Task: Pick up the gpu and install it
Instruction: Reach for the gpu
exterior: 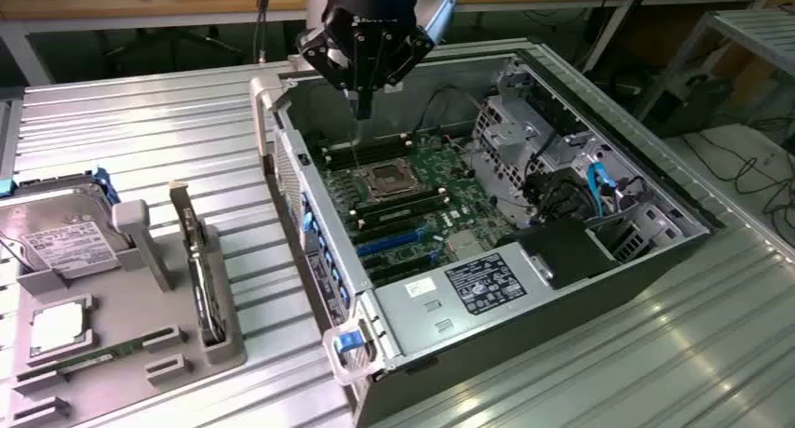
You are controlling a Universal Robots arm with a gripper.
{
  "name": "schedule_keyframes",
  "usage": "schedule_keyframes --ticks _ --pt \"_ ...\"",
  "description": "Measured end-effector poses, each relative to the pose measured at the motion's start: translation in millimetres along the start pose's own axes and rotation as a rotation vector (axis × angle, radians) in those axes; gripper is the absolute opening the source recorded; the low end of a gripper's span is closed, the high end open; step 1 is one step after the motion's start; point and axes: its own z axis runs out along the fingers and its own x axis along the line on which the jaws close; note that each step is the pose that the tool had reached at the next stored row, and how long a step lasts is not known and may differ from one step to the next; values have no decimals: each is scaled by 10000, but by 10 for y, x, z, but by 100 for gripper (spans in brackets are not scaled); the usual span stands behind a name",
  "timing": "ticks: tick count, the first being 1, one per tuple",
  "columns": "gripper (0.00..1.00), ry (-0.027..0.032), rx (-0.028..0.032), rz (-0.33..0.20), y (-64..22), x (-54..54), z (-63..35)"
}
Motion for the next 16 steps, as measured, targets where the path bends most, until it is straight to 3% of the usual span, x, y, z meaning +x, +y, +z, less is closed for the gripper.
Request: schedule_keyframes --ticks 16 --pt "11 0 0 1 -22 263 -8"
